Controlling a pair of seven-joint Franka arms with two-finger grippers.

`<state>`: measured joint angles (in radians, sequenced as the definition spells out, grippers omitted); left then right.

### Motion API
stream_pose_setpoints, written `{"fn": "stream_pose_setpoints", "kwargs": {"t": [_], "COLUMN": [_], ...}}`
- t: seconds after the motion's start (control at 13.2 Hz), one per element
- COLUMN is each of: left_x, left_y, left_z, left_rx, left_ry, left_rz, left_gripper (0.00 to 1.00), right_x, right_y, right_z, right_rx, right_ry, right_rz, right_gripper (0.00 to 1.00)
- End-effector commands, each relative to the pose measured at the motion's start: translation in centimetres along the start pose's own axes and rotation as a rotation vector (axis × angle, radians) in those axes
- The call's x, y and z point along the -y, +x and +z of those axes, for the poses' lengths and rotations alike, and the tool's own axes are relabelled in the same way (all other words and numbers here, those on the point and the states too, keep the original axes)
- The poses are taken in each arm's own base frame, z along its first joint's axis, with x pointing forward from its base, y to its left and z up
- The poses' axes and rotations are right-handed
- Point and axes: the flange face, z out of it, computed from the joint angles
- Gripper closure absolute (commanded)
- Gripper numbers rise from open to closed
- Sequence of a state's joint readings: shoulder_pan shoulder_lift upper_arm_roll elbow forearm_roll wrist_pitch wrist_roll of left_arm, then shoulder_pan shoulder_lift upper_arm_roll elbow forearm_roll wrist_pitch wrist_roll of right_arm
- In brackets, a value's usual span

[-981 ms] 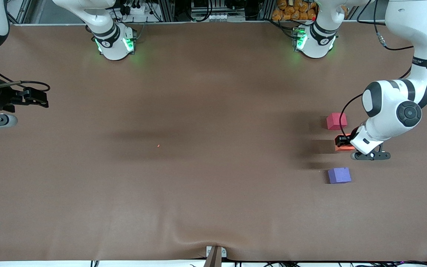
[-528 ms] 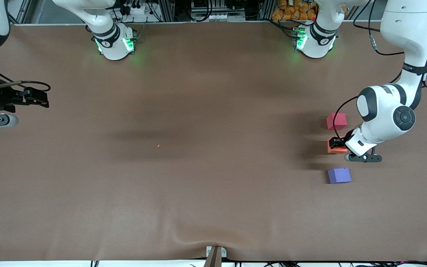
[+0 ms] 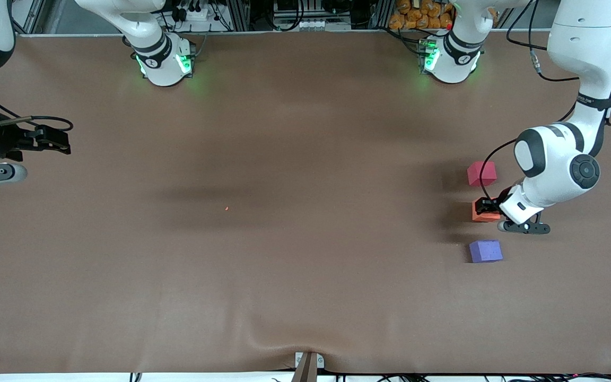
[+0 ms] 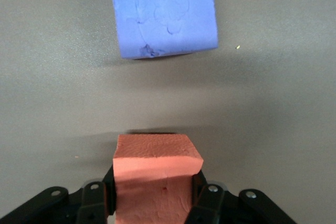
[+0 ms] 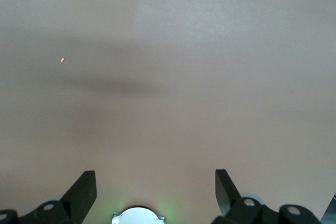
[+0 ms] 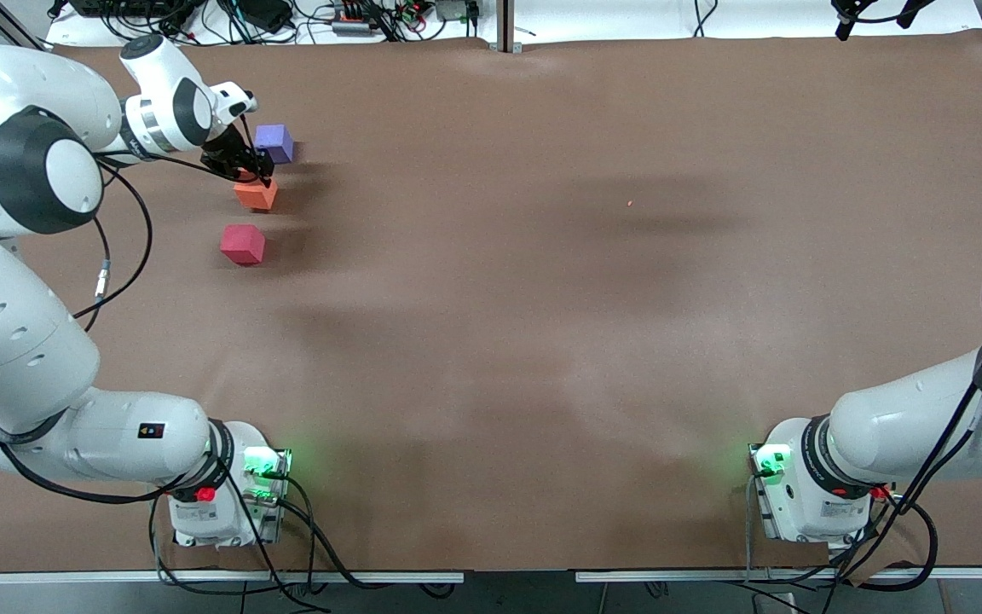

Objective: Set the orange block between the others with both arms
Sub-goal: 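Lower the orange cube between the pink and purple cubes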

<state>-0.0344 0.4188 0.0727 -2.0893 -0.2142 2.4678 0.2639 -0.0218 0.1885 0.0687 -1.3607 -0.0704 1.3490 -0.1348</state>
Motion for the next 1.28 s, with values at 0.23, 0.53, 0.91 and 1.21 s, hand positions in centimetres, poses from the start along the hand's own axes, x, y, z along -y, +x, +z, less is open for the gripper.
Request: {"fn": "stream_pose_setpoints", "kwargs": {"t": [0.23,0.53,0.91,1.21], "left_x": [0.08,0.08,0.10,-0.35], "left_y": [0.50,0.50,0.39,0.26], "left_z": [0.64,0.64,0.97,1.19], "left_rx": [-0.031,-0.031,-0.025,-0.015], "left_ry": [-0.029,-0.029,-0.029,-0.031], "left_rz": [-0.020,-0.012,-0.005,-0.005], "left_gripper": [1.00,1.00,0.60,0.00], "right_x": [0.29,0.29,0.20,0.19], "right_y": [-0.06,-0.06,-0.07,-0.08], "right_z": [0.07,0.07,0.08,0.01], "right_rx": [0.000,0.000,0.000,-0.001], "right_ry": [0.002,0.002,0.002,0.002], "right_rz": [-0.009,-0.009,-0.008,-0.008], "right_gripper": [0.00,0.00,0.00,0.00]}}
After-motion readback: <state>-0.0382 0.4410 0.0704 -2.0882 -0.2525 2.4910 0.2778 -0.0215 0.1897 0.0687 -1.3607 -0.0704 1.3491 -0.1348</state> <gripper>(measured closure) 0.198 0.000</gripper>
